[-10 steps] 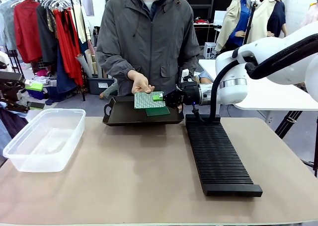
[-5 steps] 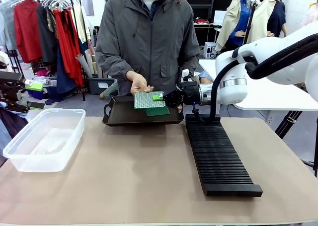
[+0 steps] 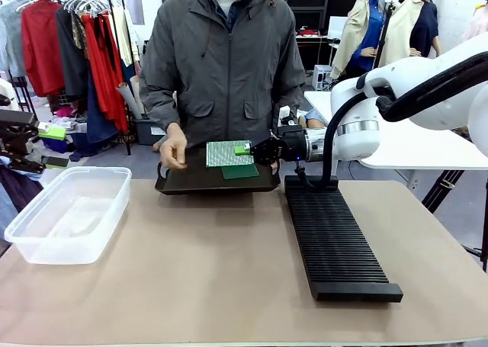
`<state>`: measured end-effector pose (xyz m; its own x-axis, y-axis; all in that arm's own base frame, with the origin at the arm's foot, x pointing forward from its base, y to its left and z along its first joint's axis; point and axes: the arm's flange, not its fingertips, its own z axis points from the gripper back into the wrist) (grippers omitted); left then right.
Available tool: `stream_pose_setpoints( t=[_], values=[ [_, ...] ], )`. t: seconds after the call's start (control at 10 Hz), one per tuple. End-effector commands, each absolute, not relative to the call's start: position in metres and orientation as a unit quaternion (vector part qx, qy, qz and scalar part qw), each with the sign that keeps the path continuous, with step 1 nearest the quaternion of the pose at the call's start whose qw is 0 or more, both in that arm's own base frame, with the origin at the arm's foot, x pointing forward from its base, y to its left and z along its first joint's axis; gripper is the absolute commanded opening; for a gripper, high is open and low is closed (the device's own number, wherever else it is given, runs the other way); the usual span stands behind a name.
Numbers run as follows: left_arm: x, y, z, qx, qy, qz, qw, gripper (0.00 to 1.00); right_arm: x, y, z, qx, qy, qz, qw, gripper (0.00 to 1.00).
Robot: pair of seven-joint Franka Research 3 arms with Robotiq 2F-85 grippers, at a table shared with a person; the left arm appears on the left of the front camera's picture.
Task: Sort PCBs into racks and boxes based on the side picked up.
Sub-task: If the short side of the Blank PCB is picked up, insert it into the PCB Rack ; if the long side is picked up, place it in the Organizing box.
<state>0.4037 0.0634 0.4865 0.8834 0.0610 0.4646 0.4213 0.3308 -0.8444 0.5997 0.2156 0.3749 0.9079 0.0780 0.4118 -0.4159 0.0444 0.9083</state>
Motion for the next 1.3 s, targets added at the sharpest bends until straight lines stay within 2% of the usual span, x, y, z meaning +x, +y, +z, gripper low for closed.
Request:
stream_pose_setpoints(
  t=[0.0,1.2],
  values=[
    [0.4015,0.064,0.4883,-0.567,-0.21,-0.114,0.788,1.0,0.5997,0.2176,0.376,0.671,-0.128,0.174,0.71,0.0],
    [0.4015,0.064,0.4883,-0.567,-0.21,-0.114,0.788,1.0,0.5997,0.2176,0.376,0.671,-0.128,0.174,0.71,0.0]
  ],
)
